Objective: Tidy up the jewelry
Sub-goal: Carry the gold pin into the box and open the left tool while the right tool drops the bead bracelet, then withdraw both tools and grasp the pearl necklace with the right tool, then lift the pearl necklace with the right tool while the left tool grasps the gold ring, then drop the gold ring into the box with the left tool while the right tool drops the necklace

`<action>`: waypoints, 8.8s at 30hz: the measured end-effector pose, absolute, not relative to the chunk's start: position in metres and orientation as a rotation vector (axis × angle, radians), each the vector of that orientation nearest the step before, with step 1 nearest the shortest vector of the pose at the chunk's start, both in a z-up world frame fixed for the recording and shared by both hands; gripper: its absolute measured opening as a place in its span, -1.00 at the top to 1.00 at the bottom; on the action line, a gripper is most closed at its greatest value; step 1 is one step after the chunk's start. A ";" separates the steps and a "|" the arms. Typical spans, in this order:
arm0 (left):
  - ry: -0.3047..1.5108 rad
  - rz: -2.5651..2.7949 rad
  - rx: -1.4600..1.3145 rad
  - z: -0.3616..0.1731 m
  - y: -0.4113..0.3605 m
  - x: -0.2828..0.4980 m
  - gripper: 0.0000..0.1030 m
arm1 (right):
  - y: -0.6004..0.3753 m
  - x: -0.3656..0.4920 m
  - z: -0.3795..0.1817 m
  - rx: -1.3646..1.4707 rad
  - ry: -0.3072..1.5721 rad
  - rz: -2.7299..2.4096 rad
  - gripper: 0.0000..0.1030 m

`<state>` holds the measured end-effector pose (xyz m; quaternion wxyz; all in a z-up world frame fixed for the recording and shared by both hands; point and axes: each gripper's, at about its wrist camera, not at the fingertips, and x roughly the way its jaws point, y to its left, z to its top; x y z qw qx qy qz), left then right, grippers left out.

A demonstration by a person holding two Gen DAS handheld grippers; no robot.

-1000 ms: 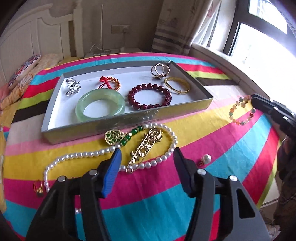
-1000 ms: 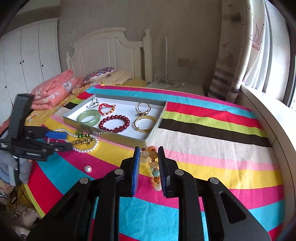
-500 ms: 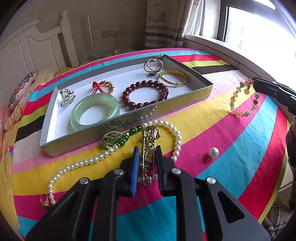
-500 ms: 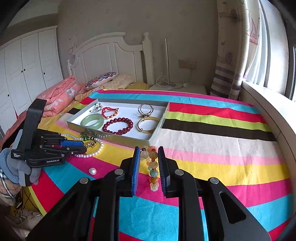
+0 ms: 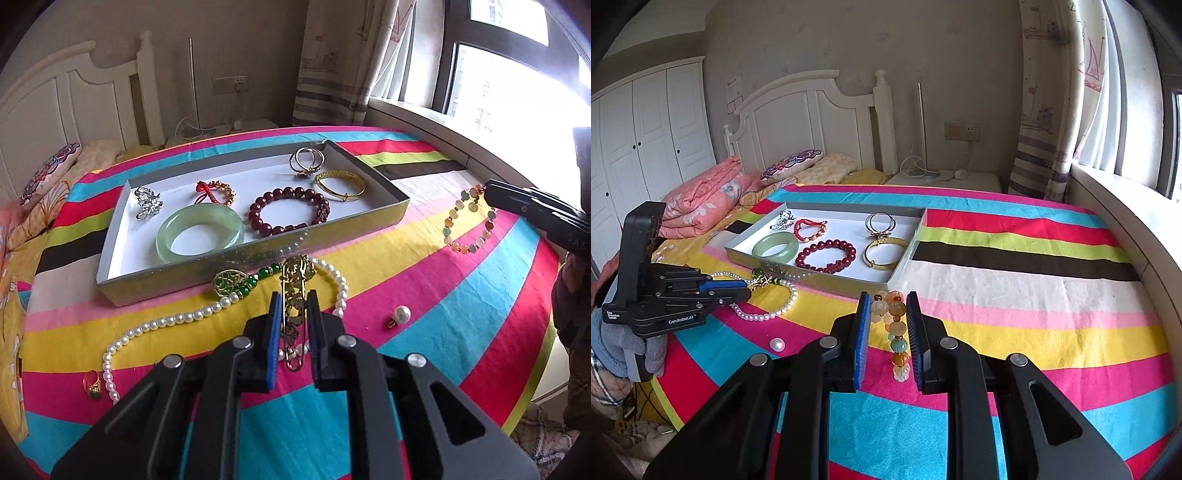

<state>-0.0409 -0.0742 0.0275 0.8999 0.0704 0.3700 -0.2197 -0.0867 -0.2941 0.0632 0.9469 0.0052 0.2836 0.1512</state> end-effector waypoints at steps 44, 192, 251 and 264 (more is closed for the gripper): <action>0.749 -0.458 0.014 0.116 -0.069 0.066 0.76 | -0.226 0.016 0.118 -0.019 0.534 0.439 0.62; 0.851 -0.137 0.012 0.013 0.059 -0.054 0.60 | -0.131 -0.077 0.026 -0.111 0.761 0.715 0.80; 0.759 -0.193 0.150 0.103 -0.023 0.058 0.60 | -0.127 0.042 0.219 -0.117 0.353 0.472 0.80; 0.835 -0.196 0.049 0.066 -0.011 0.107 0.59 | -0.147 0.068 0.163 -0.109 0.435 0.446 0.80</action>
